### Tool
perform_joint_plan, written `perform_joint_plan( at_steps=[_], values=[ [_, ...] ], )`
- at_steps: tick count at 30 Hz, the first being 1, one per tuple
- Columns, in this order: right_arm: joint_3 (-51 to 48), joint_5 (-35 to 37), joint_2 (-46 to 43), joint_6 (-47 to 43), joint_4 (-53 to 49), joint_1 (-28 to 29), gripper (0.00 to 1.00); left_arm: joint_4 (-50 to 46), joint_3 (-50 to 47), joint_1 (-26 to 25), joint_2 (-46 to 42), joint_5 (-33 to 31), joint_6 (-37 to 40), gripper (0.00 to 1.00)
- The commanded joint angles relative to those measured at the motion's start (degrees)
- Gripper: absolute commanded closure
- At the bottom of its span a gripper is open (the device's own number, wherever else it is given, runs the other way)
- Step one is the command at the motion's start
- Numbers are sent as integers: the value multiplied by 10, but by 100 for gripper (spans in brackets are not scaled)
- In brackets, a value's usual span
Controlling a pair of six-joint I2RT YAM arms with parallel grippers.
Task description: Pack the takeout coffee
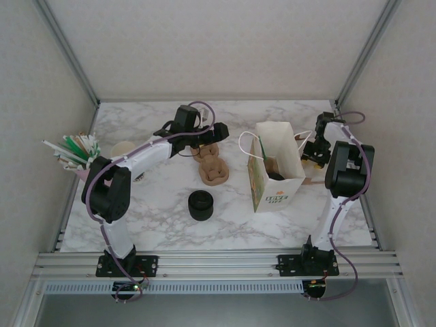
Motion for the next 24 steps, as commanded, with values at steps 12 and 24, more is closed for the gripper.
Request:
perform_joint_plan(
  at_steps=[12, 24],
  values=[
    [4, 17, -45, -2, -14, 5, 63, -4, 19, -5, 2, 2, 12, 0],
    [3, 13, -55, -1, -15, 5, 64, -6, 23, -5, 3, 1, 11, 0]
  ],
)
